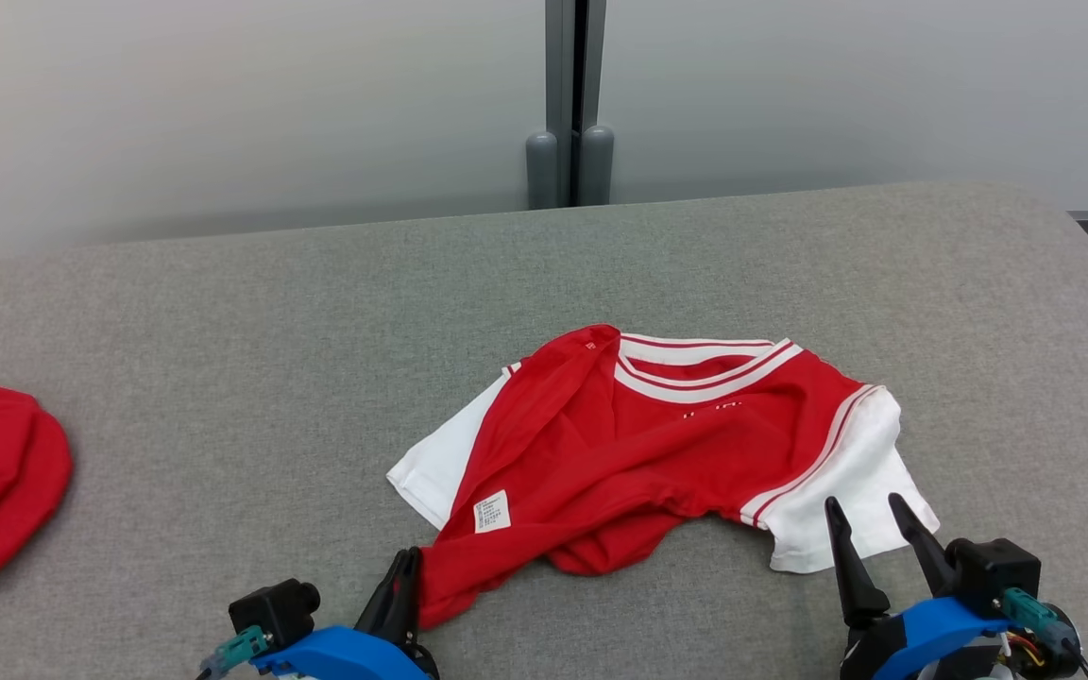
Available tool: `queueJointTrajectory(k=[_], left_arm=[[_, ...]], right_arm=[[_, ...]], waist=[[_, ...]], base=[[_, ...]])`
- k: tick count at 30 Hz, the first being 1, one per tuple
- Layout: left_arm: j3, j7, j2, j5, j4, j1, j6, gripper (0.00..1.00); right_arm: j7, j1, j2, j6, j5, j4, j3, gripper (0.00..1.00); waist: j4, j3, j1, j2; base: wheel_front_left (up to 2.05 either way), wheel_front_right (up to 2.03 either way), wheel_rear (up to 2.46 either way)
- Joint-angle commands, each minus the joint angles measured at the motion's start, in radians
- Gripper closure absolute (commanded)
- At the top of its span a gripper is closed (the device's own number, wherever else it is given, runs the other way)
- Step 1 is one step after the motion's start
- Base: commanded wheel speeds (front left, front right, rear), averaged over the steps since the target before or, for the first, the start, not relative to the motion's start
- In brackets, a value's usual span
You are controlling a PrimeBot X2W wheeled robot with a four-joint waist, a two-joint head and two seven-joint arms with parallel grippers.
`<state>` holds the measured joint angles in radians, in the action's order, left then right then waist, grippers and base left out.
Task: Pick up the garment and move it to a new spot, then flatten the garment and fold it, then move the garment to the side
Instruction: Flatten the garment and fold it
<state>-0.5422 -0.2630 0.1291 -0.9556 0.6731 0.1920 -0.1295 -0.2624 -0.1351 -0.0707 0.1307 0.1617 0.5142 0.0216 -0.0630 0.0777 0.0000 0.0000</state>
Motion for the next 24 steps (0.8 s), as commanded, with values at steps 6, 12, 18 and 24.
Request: queueJointTrajectory(k=[6, 12, 18, 24], left_arm=[[-0.008, -0.003, 0.018, -0.006, -0.01, 0.025, -0.001, 1.0], [0.089, -0.003, 0.014, 0.109, -0.111, 0.005, -0.001, 1.0], [0.164, -0.003, -0.016, 0.23, -0.222, -0.025, -0.001, 1.0], [0.164, -0.003, -0.028, 0.267, -0.253, -0.036, -0.001, 1.0]], right_arm=[[-0.003, -0.007, 0.0, 0.0, 0.008, 0.005, -0.012, 0.0], [-0.003, -0.01, 0.003, 0.0, 0.019, 0.027, -0.073, 0.0], [-0.003, -0.044, 0.0, 0.0, -0.007, 0.11, -0.178, 0.0], [-0.003, -0.094, -0.001, 0.0, -0.043, 0.205, -0.272, 0.0]], waist=[[0.005, 0.001, 0.0, 0.0], [0.015, 0.006, 0.0, 0.0], [0.034, 0.027, 0.0, 0.0], [0.049, 0.053, 0.0, 0.0]], base=[[0.0, 0.0, 0.0], [0.0, 0.0, 0.0], [0.0, 0.0, 0.0], [0.0, 0.0, 0.0]])
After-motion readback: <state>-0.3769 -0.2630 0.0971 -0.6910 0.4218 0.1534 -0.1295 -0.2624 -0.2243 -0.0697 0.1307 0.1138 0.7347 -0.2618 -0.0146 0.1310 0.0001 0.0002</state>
